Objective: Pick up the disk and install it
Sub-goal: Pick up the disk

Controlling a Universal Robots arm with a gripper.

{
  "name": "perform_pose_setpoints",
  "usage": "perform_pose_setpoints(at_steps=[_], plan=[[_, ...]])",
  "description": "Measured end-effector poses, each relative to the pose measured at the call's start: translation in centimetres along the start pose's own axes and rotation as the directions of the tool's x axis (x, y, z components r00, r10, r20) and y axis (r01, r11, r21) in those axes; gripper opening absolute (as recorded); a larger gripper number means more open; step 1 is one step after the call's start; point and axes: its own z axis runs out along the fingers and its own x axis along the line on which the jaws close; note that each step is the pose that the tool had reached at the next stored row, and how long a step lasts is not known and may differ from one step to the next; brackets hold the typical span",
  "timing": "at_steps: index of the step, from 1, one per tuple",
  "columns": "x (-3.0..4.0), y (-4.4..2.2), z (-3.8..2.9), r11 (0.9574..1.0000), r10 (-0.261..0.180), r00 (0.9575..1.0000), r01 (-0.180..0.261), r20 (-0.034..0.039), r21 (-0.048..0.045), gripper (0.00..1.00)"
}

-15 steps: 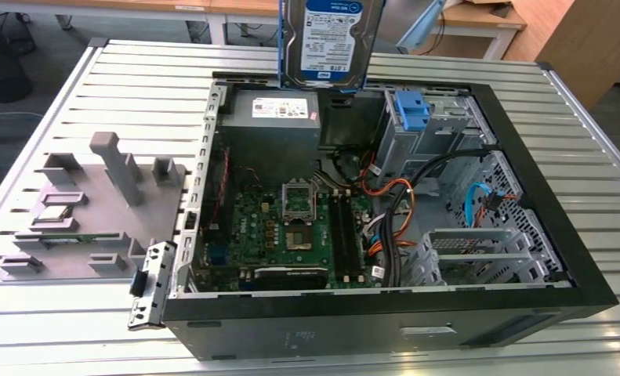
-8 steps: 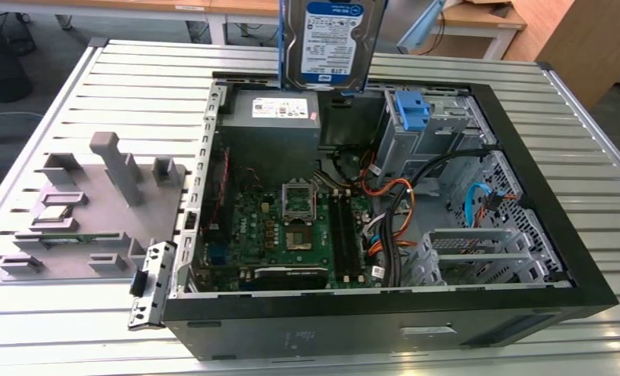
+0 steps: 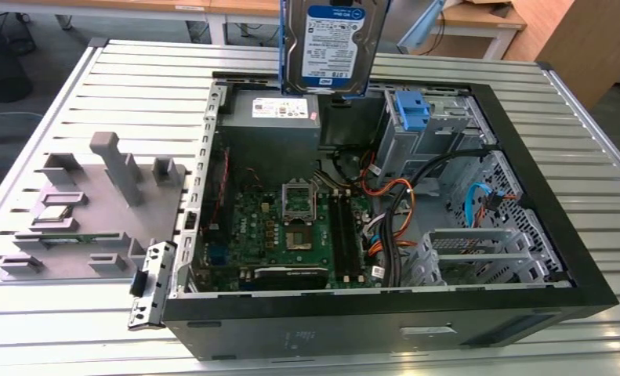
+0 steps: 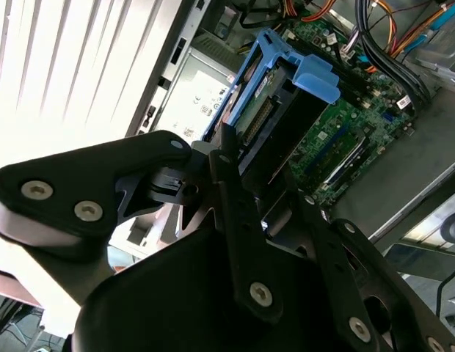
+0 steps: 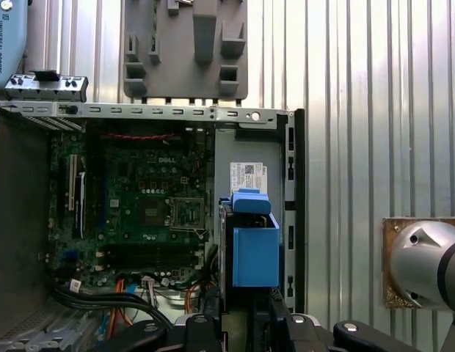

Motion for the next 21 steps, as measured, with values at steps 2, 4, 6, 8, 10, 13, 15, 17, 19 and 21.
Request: perform_pose_setpoints(at_steps=[2,4,6,8,10,13,15,17,19,21], plan=[[0.0,0.0,0.0,1.0,0.0,1.0,0.0,-0.0002,0.0,0.35],[0.01,0.0,-0.01,1.0,0.0,1.0,0.0,-0.0002,-0.0001,0.35],[0.01,-0.01,-0.01,1.0,0.001,1.0,-0.001,-0.0001,0.0,0.35],[0.09,-0.01,-0.01,1.0,0.0,1.0,0.0,-0.0001,0.0,0.35],[0.21,-0.01,-0.03,1.0,0.0,1.0,0.0,-0.0002,0.0,0.35],[0.45,-0.01,-0.05,1.0,0.0,1.0,0.0,-0.0003,-0.0001,0.35],[0.6,-0.01,-0.06,1.0,0.0,1.0,0.0,-0.0001,0.0,0.35],[0.76,-0.01,-0.08,1.0,0.0,1.0,0.0,-0.0002,-0.0001,0.35],[0.99,-0.01,-0.1,1.0,0.0,1.0,0.0,-0.0001,0.0,0.35],[1.24,-0.01,-0.12,1.0,0.0,1.0,0.0,-0.0002,-0.0001,0.35]])
